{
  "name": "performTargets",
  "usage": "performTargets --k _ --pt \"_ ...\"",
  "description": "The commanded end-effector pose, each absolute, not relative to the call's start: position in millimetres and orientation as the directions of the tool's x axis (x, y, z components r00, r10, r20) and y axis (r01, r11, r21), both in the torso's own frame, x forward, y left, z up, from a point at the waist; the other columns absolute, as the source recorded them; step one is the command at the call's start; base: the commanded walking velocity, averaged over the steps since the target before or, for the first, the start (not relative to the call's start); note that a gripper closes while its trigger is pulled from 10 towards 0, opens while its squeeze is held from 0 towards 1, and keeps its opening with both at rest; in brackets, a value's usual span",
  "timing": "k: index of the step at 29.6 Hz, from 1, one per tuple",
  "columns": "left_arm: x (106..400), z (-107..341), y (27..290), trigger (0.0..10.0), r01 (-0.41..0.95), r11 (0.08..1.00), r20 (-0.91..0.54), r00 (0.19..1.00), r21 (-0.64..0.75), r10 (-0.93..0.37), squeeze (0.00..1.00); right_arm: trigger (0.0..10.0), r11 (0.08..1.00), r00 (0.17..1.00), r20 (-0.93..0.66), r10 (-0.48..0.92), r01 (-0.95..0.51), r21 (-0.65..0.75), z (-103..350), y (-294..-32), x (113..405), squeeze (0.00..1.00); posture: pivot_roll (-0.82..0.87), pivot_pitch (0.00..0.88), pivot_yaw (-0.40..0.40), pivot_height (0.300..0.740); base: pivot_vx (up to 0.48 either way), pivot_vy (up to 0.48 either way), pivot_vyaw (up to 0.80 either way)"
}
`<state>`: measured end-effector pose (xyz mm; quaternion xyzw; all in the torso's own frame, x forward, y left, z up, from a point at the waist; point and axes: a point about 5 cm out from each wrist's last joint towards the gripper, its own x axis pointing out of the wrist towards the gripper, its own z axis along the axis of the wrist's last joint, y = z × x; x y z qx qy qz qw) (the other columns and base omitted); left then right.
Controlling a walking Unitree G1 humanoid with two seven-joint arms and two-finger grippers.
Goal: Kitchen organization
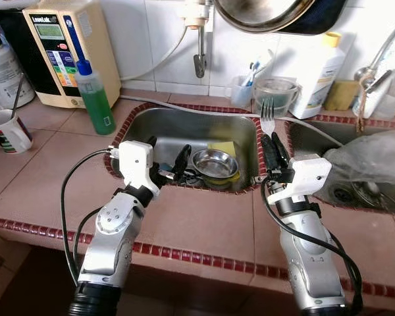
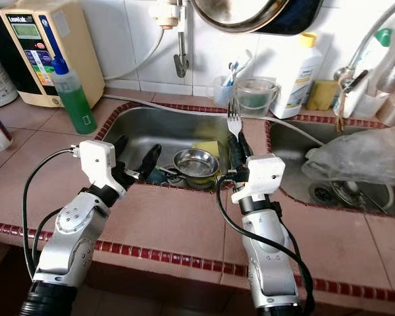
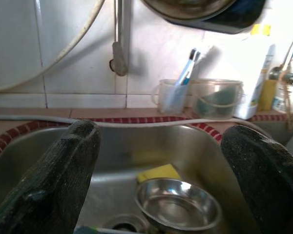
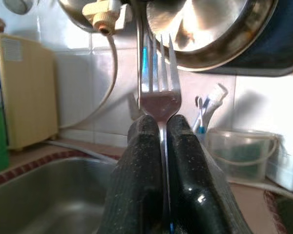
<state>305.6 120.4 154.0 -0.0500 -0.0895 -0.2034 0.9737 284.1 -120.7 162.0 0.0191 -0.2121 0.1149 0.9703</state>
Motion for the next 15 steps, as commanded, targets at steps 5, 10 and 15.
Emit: performTargets --k 5,10,15 --pt "304.7 157.7 113.6 10.0 0.433 0.900 0.205 0.887 -0.058 -0.414 0.00 10.0 0.975 0.888 0.409 0.209 -0.220 -0.021 161.0 -125.5 284.0 0.00 -0.12 0.000 0.032 0.740 0.339 0.000 0.00" --pt "302.6 158.7 112.0 10.0 0.442 0.894 0.215 0.882 -0.075 -0.418 0.00 10.0 0.973 0.890 0.400 0.220 -0.228 -0.027 159.8 -125.1 283.9 0.00 -0.12 0.000 0.032 0.740 0.134 0.000 0.00" --pt "300.4 160.4 110.4 10.0 0.453 0.888 0.219 0.877 -0.075 -0.428 0.00 10.0 0.966 0.897 0.363 0.251 -0.255 -0.039 154.6 -125.2 286.3 0.00 -0.12 0.000 0.034 0.740 0.000 0.000 0.00"
